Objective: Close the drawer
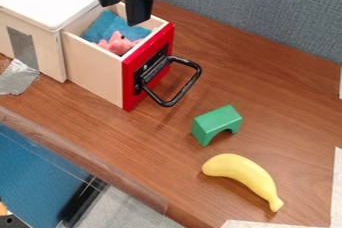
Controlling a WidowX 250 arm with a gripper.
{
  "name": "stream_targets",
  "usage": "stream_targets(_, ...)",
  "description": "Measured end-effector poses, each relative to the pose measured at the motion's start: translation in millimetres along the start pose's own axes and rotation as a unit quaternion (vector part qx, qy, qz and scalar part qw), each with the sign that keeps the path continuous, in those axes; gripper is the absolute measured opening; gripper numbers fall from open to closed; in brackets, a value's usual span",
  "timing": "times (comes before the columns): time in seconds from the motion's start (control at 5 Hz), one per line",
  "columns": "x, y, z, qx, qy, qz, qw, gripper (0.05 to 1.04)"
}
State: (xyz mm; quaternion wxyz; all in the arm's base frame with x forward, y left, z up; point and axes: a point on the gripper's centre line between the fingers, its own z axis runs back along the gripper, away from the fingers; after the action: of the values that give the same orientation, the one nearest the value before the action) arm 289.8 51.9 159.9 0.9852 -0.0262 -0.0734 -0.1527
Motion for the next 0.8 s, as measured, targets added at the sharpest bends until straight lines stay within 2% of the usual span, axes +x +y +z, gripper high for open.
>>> stream_targets(0.2, -1.2, 0.5, -8.0, -0.006, 0.014, -0.007, 0.9999, 0.999)
stream_targets(0.4, 0.8, -11.2, -19.6, -0.014, 0.048, -0.114, 0.9922, 0.999)
stream_targets(0.6, 8.7, -11.2, -20.4, -0.025, 0.052, -0.224, 0.9729, 0.999)
stream_targets(0.8, 17.7, -15.8, -24.6, -0.038, 0.049, -0.341, 0.9382, 0.999)
